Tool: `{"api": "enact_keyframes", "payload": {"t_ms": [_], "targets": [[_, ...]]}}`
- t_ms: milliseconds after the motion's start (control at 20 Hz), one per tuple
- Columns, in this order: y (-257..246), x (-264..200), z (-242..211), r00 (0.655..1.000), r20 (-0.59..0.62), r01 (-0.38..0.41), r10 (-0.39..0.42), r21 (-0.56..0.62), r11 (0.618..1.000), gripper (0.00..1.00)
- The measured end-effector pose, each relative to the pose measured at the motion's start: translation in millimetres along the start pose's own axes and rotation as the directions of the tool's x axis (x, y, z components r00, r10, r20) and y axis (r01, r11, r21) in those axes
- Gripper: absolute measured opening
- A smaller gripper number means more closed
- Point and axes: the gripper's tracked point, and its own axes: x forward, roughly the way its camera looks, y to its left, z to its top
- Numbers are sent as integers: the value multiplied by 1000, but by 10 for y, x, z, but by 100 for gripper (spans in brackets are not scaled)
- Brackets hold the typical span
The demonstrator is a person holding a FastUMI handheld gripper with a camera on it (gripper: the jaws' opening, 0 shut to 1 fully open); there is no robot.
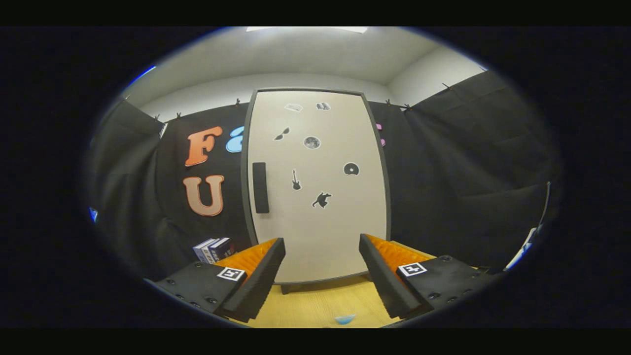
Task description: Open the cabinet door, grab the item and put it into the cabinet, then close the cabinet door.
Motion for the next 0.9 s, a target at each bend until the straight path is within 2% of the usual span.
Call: {"api": "enact_keyframes", "payload": {"t_ms": [200, 450, 900], "targets": [[-3, 47, 46, 1000, 22, 14, -14, 5, 1000, 97], [167, 7, -173, 999, -22, -47, 48, 39, 998, 98], [278, 50, -135, 998, -15, -63, 64, 30, 998, 98]]}}
